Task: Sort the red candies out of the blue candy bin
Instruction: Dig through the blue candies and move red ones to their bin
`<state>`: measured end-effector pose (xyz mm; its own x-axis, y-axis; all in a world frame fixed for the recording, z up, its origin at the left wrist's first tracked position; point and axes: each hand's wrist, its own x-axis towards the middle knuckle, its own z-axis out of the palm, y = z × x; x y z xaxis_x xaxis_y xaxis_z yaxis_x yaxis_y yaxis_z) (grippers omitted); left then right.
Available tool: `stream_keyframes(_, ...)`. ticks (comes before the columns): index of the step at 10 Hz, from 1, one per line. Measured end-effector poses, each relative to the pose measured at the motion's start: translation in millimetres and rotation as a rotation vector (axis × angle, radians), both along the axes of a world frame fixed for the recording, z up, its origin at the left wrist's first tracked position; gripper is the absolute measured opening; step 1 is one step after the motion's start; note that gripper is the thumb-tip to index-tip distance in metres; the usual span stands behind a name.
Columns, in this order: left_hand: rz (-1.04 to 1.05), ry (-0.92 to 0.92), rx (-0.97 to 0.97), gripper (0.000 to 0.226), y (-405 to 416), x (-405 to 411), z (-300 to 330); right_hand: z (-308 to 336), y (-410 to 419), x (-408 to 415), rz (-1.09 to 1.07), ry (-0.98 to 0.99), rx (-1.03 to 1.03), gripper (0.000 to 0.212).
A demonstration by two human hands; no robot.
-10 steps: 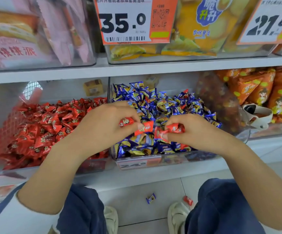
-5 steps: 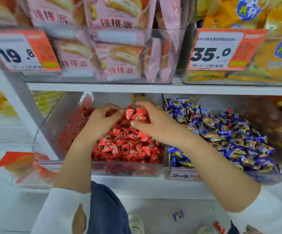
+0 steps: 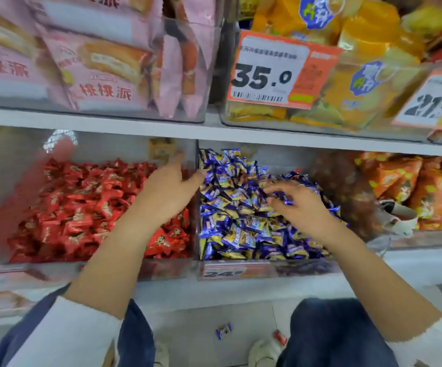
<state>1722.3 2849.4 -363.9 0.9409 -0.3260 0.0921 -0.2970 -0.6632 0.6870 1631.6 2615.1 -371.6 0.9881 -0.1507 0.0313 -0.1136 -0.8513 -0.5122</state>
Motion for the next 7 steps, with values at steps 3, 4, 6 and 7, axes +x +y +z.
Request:
stream_keyframes(3,0.068,0.061,0.294,0.029,-41,1,-4,-17,-96,55,-0.395,0.161,0.176,0.039)
stream_keyframes(4,0.041,0.052,0.279,0.029,-39,4,-7,-21,-98,82,-0.454,0.219,0.195,0.045)
stream_keyframes(6,0.05,0.028,0.311,0.024,-40,6,-8,-28,-81,102,-0.338,0.522,0.025,0.066)
stream_keyframes(7,0.045,0.043,0.348,0.023,-43,6,-7,-36,-82,108,-0.351,0.608,0.099,0.073)
